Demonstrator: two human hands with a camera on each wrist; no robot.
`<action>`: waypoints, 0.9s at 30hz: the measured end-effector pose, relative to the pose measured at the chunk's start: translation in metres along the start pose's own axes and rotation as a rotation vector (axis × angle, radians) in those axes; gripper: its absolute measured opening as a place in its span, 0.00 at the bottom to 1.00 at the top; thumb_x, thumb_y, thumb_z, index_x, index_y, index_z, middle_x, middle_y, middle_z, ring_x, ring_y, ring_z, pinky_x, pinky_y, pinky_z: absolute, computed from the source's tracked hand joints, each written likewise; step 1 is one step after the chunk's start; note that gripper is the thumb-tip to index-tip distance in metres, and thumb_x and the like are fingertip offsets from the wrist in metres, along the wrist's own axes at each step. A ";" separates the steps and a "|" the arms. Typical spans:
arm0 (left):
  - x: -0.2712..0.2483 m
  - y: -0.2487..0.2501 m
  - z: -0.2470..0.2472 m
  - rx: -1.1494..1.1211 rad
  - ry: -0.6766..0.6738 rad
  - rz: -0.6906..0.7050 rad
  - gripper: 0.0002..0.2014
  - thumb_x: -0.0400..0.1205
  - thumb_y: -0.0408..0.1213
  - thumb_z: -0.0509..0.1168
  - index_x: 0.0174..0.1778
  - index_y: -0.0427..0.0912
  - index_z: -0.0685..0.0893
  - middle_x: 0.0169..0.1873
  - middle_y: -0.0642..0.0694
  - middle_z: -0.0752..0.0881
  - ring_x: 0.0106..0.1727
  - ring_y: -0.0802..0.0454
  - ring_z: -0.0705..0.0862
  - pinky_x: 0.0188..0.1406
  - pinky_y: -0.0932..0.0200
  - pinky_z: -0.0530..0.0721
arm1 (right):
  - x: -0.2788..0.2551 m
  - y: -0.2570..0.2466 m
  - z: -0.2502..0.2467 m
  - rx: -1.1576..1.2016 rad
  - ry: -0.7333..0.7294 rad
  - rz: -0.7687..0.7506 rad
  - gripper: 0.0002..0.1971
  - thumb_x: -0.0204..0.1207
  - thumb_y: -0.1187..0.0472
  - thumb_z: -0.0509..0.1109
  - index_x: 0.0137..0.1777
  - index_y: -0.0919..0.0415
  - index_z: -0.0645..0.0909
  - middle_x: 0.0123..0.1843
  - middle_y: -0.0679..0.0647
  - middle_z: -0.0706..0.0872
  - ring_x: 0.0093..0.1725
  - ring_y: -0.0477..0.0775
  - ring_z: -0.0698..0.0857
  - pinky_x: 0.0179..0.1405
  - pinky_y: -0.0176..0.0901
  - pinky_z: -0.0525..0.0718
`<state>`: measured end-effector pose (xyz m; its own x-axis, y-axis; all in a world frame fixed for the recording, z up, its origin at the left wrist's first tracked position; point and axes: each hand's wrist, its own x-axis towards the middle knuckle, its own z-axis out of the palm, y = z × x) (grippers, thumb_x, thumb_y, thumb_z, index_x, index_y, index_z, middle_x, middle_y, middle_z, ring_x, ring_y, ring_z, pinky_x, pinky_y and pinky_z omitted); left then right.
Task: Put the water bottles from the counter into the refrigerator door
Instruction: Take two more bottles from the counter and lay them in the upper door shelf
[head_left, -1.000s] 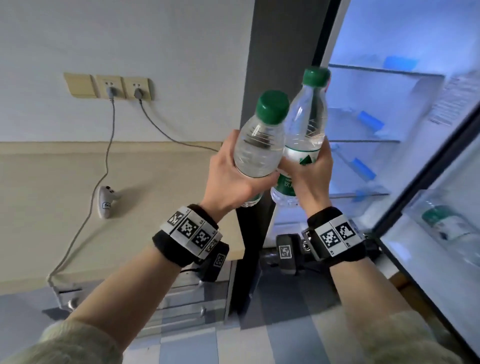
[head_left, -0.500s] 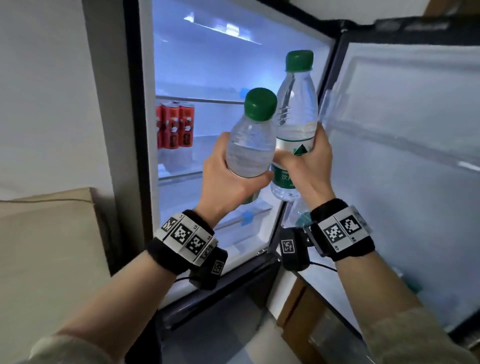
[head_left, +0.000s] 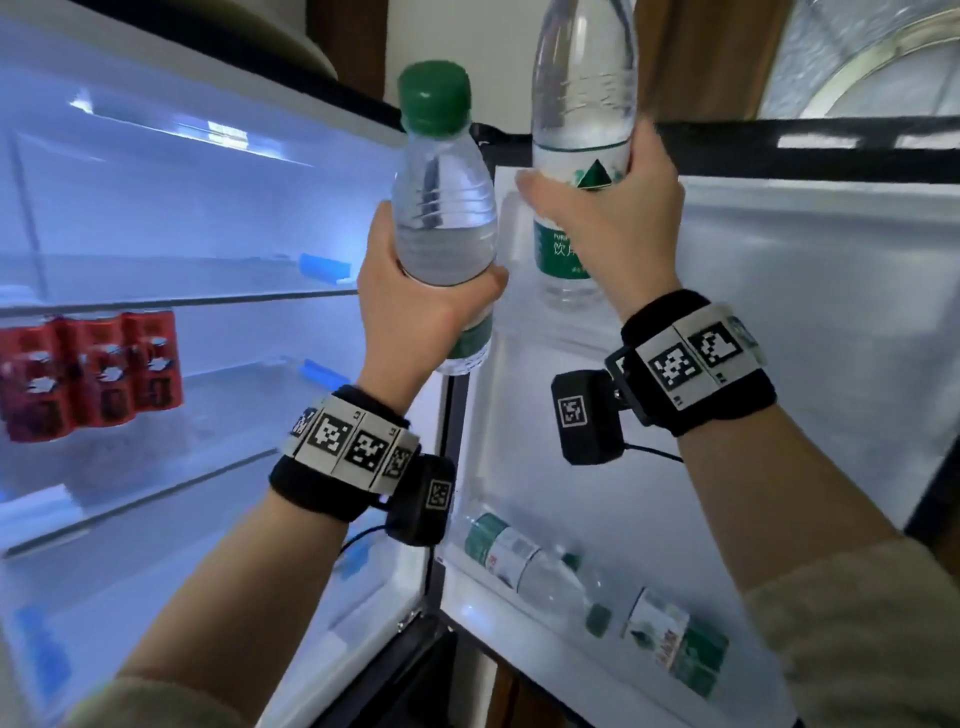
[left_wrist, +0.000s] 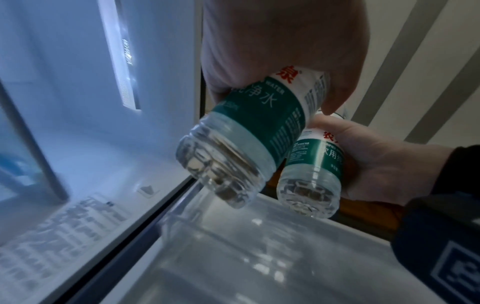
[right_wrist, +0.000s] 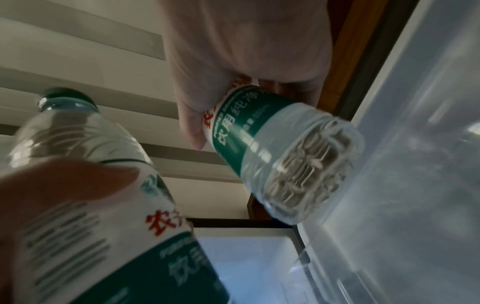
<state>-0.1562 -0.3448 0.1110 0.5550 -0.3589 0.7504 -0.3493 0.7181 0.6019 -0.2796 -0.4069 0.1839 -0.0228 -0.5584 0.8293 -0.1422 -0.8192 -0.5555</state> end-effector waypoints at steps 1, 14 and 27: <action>0.009 0.000 0.006 -0.012 -0.002 0.016 0.25 0.58 0.39 0.80 0.45 0.58 0.74 0.38 0.61 0.83 0.39 0.66 0.83 0.45 0.59 0.86 | 0.007 0.000 0.000 -0.008 0.017 -0.005 0.29 0.54 0.46 0.84 0.55 0.46 0.79 0.50 0.40 0.87 0.49 0.39 0.87 0.50 0.42 0.88; 0.083 0.001 0.056 -0.038 -0.146 0.236 0.25 0.63 0.39 0.80 0.44 0.58 0.71 0.37 0.62 0.81 0.40 0.61 0.82 0.45 0.56 0.87 | 0.046 0.022 -0.043 -0.529 0.085 -0.033 0.32 0.57 0.43 0.81 0.61 0.50 0.79 0.51 0.44 0.84 0.50 0.48 0.83 0.47 0.43 0.83; 0.085 -0.033 0.099 -0.015 -0.254 0.322 0.27 0.67 0.42 0.79 0.58 0.42 0.75 0.44 0.63 0.78 0.43 0.75 0.79 0.46 0.80 0.76 | 0.030 0.052 -0.098 -1.025 -0.149 0.195 0.41 0.62 0.55 0.80 0.76 0.42 0.69 0.62 0.54 0.79 0.63 0.61 0.78 0.48 0.48 0.74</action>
<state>-0.1717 -0.4582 0.1821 0.2143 -0.2494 0.9444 -0.4623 0.8258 0.3230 -0.3851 -0.4532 0.1855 -0.0232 -0.7358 0.6768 -0.9193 -0.2504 -0.3037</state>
